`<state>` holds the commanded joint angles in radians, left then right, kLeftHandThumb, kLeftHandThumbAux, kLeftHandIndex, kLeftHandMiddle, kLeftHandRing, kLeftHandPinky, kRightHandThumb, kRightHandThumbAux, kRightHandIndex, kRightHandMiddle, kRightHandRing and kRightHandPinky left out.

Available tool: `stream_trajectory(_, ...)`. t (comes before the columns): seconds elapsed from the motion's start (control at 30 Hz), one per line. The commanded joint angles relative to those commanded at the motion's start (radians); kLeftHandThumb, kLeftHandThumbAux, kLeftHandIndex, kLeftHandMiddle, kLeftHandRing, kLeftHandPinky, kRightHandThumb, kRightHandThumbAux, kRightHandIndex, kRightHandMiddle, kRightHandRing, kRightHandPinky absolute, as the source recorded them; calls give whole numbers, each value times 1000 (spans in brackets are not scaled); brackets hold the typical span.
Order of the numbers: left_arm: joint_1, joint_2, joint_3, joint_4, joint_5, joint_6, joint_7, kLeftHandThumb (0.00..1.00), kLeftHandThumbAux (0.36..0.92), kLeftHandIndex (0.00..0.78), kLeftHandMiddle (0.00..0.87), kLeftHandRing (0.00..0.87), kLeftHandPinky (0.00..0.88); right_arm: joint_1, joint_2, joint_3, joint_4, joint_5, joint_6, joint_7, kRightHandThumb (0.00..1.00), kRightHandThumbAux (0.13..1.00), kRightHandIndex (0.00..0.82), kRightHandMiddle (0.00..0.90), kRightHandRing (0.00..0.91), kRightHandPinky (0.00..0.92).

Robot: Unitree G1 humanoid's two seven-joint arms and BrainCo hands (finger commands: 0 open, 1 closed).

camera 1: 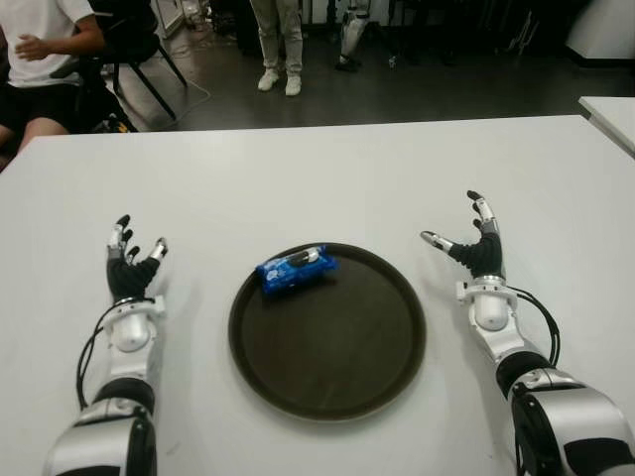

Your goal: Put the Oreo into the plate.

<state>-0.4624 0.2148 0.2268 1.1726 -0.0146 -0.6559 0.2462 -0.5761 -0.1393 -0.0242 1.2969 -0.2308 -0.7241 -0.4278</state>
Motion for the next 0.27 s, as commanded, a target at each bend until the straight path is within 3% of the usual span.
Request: stream_trajectory(0.27,5,-1,-6,-9,7,-1,4,0,831,14,1,0,0,-2,-8,24,1,-29,7,-36,0,807,27,22,1,8)
